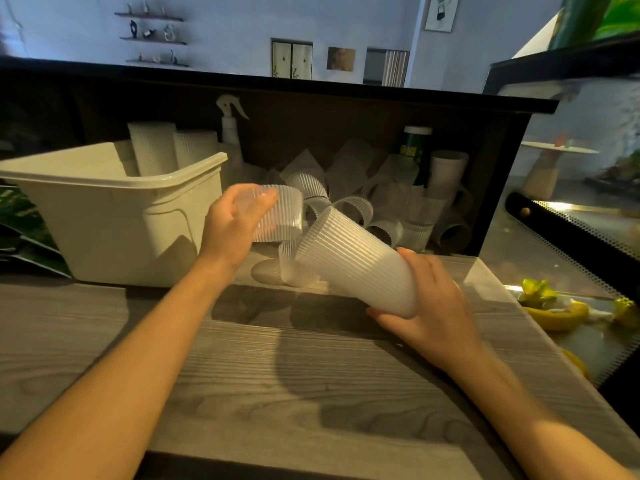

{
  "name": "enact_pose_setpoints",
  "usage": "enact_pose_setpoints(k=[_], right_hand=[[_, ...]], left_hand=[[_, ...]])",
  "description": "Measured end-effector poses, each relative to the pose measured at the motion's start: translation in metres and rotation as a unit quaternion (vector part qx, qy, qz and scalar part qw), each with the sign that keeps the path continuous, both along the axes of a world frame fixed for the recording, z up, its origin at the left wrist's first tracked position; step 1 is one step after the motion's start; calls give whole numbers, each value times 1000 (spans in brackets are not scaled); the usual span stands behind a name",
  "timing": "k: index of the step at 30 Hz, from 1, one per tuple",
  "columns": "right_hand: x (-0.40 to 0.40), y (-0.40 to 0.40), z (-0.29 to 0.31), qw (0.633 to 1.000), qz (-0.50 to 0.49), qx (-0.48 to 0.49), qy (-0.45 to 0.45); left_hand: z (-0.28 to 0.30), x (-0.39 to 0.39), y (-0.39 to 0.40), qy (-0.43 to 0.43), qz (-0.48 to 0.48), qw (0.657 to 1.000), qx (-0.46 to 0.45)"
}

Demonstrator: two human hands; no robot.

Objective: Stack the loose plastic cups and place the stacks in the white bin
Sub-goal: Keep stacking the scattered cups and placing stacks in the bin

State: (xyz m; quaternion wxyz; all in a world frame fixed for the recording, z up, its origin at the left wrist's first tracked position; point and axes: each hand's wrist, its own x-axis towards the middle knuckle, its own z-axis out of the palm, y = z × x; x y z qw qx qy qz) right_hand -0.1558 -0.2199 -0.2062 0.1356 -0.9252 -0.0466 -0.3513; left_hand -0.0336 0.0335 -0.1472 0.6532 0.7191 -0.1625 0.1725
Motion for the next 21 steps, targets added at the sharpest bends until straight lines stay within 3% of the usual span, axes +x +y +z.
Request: enact_pose_setpoints(k=[4, 9, 13, 21], right_hand=[[1, 1, 0, 1000, 0, -1, 4], [1, -2, 0, 1000, -1, 20, 4], [2, -4, -1, 999, -5, 48, 9], [0, -4, 0, 998, -3, 65, 8]], left_hand=[[0, -10, -12, -8, -83, 993, -79], [-3, -18, -24, -24, -86, 992, -86], [-10, -22, -31, -57, -68, 996, -28], [-14, -26, -38, -93, -124, 987, 42]])
